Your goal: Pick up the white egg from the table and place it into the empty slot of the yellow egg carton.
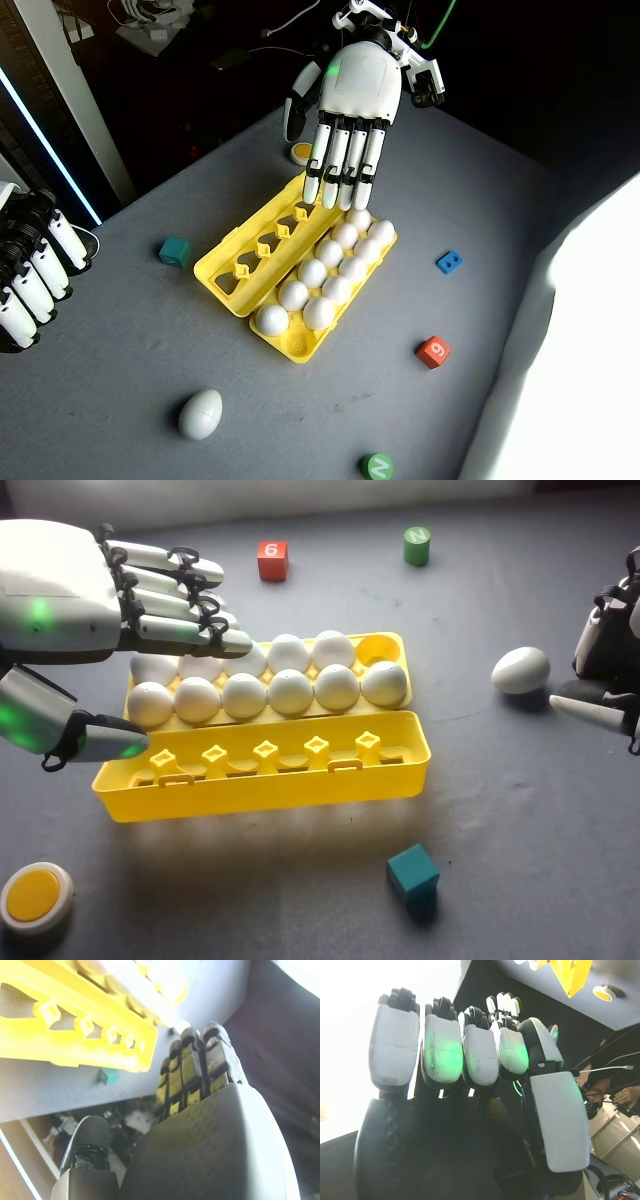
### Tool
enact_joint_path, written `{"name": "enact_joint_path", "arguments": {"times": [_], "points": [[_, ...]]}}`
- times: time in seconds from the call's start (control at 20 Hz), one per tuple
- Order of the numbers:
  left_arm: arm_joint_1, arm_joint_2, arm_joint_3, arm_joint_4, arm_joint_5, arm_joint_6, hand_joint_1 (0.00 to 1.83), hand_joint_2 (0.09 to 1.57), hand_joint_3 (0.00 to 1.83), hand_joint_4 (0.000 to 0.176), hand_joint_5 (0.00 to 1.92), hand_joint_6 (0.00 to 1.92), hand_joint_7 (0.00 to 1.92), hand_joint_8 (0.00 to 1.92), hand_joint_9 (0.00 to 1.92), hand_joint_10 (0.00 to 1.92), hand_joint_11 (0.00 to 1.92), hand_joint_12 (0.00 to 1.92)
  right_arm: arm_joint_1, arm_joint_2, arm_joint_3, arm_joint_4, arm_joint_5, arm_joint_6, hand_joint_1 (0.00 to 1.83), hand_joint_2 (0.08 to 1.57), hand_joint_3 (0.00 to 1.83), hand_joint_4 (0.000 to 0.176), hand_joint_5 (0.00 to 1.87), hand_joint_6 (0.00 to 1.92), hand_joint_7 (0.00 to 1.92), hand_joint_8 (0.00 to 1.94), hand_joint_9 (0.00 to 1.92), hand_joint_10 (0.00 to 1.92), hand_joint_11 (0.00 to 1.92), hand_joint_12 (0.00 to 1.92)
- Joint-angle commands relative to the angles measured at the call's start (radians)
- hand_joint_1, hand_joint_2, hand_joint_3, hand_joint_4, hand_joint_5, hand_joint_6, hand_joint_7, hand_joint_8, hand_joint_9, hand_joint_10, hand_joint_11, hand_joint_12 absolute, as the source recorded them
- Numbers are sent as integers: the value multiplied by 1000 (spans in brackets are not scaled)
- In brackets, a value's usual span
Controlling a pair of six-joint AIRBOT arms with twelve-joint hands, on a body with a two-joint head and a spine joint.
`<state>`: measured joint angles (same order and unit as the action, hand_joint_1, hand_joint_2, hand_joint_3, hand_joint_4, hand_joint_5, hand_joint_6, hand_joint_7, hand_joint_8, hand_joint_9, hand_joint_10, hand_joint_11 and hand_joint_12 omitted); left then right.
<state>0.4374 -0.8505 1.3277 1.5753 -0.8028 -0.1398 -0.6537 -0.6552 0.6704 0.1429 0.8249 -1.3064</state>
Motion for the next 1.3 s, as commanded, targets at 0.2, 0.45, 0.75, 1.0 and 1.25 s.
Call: {"name": "enact_joint_path", "arguments": {"times": [0.2,0.45,0.75,1.0,1.25], "points": [[-10,-3,-7,-65,-28,-7,0,1159,31,0,34,0,25,0,1,0,0,0,5,3,-4,-6,114,-1,117,959,0,0,114,4,89,3,81,3,11,190],[-12,-2,-28,-31,-28,-12,0,1157,23,0,18,0,18,0,0,0,0,0,5,3,-2,10,112,-12,136,952,0,0,93,3,69,5,62,5,4,178],[-36,0,-43,4,-29,-20,0,1159,18,0,30,3,21,2,0,0,0,0,48,-10,84,52,-50,66,127,907,0,0,102,5,64,1,73,5,20,210],[-49,1,-41,18,-30,-37,0,1155,13,0,31,4,25,6,0,0,0,0,139,-85,199,51,-236,32,372,897,6,101,277,11,0,0,0,0,0,26],[-50,0,-24,30,-37,-36,0,1167,16,0,42,5,43,8,15,4,0,0,225,-224,354,51,-329,-8,721,898,0,80,737,21,0,0,0,0,0,0]]}}
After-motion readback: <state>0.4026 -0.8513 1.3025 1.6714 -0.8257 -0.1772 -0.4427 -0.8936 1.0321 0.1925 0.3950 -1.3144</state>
